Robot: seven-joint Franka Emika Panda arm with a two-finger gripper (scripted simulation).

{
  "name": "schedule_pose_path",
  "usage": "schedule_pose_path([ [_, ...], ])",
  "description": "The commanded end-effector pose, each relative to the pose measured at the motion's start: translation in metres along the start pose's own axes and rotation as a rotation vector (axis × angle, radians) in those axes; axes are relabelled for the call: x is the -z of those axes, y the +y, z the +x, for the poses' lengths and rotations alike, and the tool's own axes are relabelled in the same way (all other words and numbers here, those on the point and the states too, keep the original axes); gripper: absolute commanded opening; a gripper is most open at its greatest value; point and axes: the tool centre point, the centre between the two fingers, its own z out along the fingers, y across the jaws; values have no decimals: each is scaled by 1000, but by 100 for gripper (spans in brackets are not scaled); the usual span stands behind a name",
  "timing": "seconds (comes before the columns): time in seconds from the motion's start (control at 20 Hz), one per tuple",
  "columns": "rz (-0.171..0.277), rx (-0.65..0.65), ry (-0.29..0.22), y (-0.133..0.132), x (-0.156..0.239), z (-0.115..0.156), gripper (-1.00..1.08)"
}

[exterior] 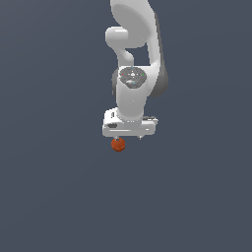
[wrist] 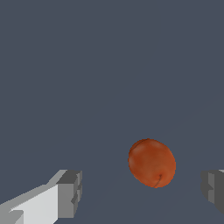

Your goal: Pick up the object and move it to a goal position.

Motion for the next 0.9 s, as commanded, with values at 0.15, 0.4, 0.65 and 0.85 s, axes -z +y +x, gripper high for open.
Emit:
schedule_pose_path([
  [0.15, 0, -6, 11, 3, 5, 3, 100],
  [0.4, 0, -32, 62, 15, 29, 15, 100],
  [0.65, 0, -33, 69, 16, 32, 16, 100],
  [0.85, 1, -53, 67, 16, 31, 15, 100],
])
